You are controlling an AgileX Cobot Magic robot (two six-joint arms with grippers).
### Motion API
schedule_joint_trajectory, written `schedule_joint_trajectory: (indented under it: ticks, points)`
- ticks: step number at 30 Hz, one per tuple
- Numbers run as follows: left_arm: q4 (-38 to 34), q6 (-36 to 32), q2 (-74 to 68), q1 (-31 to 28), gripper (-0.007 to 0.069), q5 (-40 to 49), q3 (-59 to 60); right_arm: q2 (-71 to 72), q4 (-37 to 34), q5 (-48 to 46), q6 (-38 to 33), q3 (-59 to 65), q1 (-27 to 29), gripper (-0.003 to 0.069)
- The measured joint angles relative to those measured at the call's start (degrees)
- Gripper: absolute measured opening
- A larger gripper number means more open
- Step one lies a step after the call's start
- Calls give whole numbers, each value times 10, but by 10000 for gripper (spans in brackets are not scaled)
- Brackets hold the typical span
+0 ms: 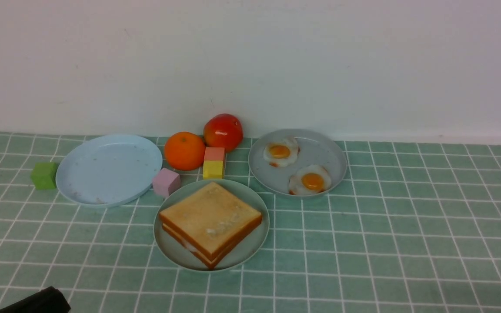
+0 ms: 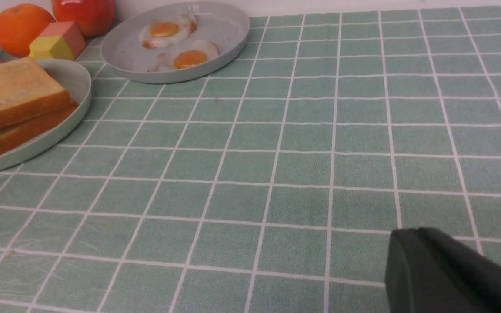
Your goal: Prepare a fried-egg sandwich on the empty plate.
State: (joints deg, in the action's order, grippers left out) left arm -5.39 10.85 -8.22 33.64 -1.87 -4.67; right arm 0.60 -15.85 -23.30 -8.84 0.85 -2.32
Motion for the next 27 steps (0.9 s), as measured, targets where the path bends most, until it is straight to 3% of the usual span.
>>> schedule_joint_trajectory:
  ticks: [4,6,8,12,16,27]
  points:
    - [2,-1,33,-96,-13,27,2,0,0,0,0,0,0,12]
    - [14,-2,71,-188,-13,67,9,0,0,0,0,0,0,14]
    - [19,-2,85,-245,-13,88,27,0,0,0,0,0,0,14]
    - [22,7,89,-319,-13,175,59,0,0,0,0,0,0,15]
    - [25,13,89,-330,-13,234,64,0,0,0,0,0,0,20]
    - [25,13,89,-330,-13,234,64,0,0,0,0,0,0,35]
